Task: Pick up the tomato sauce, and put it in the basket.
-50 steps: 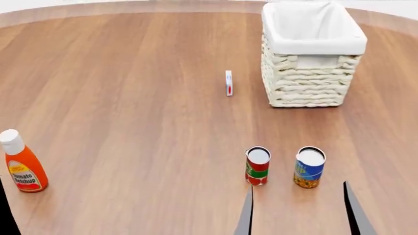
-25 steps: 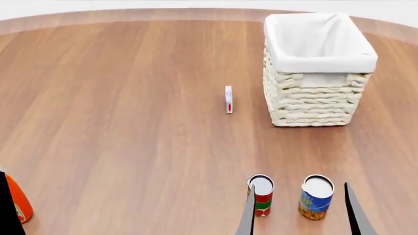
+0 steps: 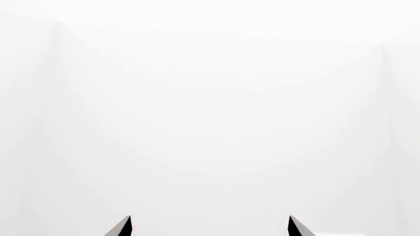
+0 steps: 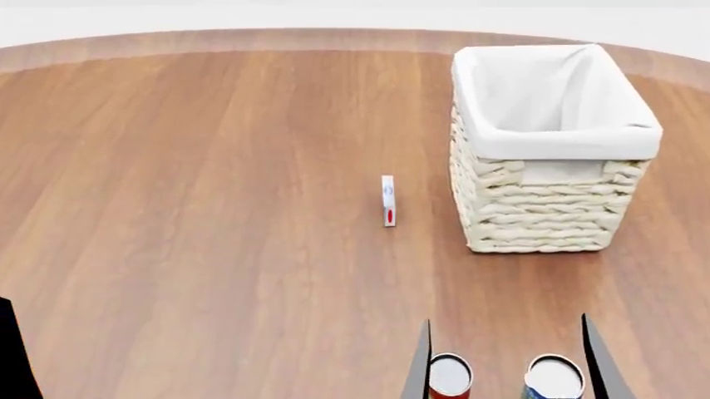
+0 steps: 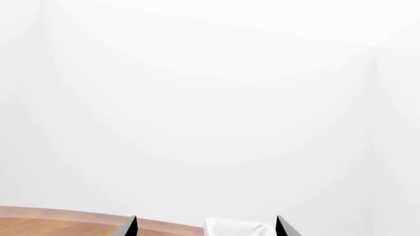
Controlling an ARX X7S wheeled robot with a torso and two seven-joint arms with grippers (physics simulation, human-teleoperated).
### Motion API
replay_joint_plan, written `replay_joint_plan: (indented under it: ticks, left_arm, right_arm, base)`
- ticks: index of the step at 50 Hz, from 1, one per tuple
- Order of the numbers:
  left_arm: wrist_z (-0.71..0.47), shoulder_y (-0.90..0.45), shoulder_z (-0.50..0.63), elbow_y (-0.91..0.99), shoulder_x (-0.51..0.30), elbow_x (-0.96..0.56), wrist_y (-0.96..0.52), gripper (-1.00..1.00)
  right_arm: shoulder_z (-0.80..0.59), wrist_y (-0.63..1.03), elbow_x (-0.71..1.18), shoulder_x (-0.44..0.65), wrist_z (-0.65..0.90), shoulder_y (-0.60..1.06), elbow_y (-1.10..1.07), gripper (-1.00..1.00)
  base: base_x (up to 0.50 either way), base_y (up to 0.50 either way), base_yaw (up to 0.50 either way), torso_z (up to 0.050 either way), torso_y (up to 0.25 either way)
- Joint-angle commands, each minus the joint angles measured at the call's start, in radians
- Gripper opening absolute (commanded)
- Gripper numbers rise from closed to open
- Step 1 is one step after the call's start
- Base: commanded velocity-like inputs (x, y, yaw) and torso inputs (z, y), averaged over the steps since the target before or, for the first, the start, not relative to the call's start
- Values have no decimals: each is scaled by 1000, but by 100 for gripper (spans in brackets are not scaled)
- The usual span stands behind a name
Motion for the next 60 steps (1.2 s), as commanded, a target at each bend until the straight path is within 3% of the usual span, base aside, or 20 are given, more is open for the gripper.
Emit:
replay_joint_plan:
  ticks: [1, 60]
  left_arm:
    - [-7, -3, 3, -6, -8, -8, 3, 100]
    - [-40, -6, 23, -45, -40, -20, 30, 100]
  right_arm:
    - [-5, 5, 0, 6, 8, 4, 2, 100]
    - [-38, -1, 12, 32, 41, 21, 26, 100]
  base:
    - [258, 0, 0, 0, 0]
    - [257, 0, 0, 0, 0]
